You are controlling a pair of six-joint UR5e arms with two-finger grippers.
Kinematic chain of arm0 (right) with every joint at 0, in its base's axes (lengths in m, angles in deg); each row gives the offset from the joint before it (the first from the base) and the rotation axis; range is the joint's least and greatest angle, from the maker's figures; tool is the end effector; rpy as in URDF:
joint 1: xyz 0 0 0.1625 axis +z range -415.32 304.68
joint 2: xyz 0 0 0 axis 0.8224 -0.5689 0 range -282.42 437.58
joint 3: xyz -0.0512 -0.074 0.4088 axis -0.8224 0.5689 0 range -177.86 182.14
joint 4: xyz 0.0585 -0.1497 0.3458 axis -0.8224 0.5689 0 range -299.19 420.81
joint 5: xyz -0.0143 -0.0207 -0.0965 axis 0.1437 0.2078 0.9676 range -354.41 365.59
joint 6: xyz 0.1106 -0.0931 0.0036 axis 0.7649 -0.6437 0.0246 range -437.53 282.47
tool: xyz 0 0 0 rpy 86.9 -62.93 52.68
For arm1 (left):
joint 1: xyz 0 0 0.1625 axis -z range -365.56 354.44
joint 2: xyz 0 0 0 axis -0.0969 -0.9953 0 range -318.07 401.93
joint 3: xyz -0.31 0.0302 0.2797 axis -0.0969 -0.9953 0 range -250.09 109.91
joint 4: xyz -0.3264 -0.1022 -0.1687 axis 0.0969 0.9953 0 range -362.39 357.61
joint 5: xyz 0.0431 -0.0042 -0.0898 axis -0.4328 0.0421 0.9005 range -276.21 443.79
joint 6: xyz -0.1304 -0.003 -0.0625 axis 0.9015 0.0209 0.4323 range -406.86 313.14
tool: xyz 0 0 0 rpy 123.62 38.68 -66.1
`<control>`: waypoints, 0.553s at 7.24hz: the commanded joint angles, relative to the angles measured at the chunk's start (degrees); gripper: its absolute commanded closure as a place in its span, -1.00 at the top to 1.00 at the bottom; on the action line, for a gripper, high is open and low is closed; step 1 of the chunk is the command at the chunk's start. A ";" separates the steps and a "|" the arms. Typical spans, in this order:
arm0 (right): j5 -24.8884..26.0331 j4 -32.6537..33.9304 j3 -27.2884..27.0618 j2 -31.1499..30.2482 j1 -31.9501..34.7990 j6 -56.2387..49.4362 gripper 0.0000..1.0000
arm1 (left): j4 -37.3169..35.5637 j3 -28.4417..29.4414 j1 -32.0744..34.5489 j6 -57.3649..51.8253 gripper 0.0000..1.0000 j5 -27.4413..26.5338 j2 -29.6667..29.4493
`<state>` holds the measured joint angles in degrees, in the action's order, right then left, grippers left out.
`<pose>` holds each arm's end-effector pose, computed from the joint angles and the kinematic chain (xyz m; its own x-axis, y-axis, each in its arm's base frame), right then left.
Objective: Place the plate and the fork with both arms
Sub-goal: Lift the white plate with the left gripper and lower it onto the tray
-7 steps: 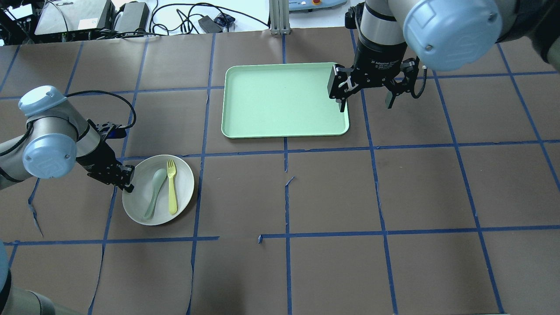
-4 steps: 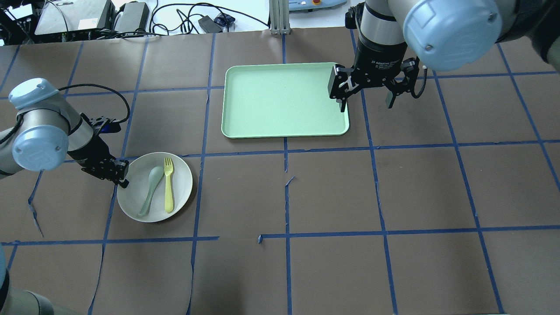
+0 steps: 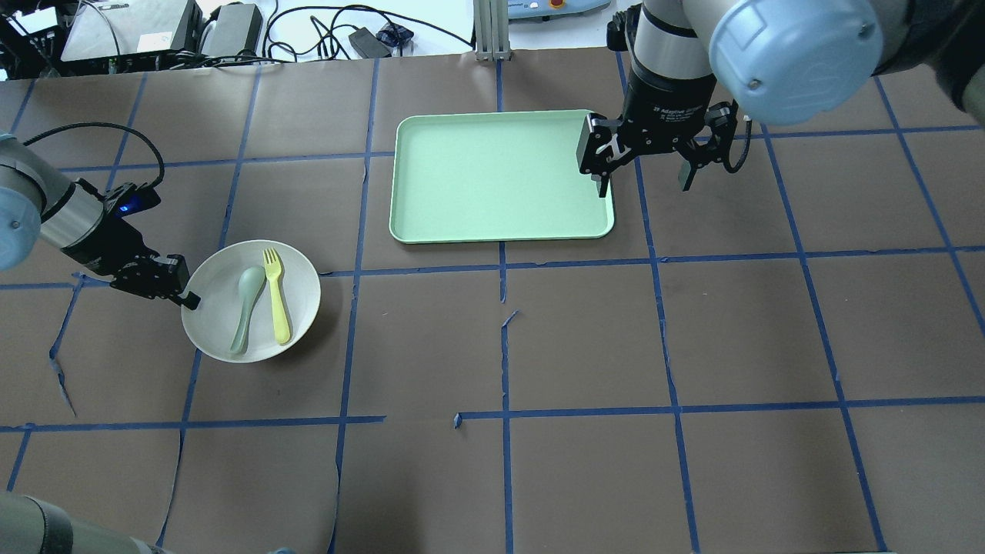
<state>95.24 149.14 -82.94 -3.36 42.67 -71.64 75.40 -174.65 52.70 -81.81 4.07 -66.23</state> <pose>0.2034 -0.4832 0.3961 -0.9993 -0.0367 0.0044 -0.0361 0.9942 0.1012 0.1143 -0.4873 0.1990 -0.9412 -0.0116 0.3377 0.0566 0.9799 0.1915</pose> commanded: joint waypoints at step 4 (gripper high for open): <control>0.00 0.00 0.00 0.00 -0.35 0.00 1.00 | 0.34 14.87 17.03 20.52 -1.00 13.68 -5.02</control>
<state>95.27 149.14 -82.98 -3.36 42.51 -71.64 76.01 -164.77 64.51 -65.94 14.63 -68.78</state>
